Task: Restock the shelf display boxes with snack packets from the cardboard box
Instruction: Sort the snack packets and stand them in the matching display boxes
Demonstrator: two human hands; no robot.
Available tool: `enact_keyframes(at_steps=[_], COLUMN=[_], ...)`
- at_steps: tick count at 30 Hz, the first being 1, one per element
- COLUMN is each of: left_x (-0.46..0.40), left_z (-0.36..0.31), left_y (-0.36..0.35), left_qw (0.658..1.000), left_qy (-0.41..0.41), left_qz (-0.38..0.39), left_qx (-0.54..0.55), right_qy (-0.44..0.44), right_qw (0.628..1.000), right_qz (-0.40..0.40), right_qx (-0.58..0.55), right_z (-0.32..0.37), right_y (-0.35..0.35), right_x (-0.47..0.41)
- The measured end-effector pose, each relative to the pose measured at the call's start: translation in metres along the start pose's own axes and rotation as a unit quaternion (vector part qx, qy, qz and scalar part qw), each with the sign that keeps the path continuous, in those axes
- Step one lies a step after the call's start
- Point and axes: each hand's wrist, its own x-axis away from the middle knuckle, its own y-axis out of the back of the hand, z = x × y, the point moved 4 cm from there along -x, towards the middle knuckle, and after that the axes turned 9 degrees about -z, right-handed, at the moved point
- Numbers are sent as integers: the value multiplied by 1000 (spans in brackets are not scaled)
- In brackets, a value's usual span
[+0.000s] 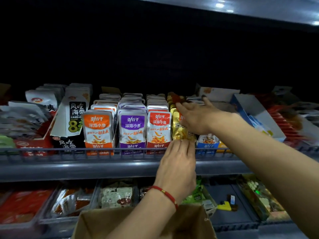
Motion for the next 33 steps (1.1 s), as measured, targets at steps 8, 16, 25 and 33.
enact_keyframes(at_steps=[8,16,25,33], left_x=[-4,-2,8,-26], left_z=[-6,-5,-29,-58], left_y=[7,8,-8,-32], left_qw=[999,1000,996,995], left_qy=[23,9,-70,-58], left_qz=[28,26,-46,23], left_qx=[14,-2,27,-73], right_qy=[-1,-11,-77,1], right_qw=[999,992,926,968], right_qz=[41,-14,-220,-137], right_qx=[-14,-123,-297,-210], right_z=[-2,-11,-90,-66], right_y=[-4,6,14,-31], right_x=[-12,-3,54,44])
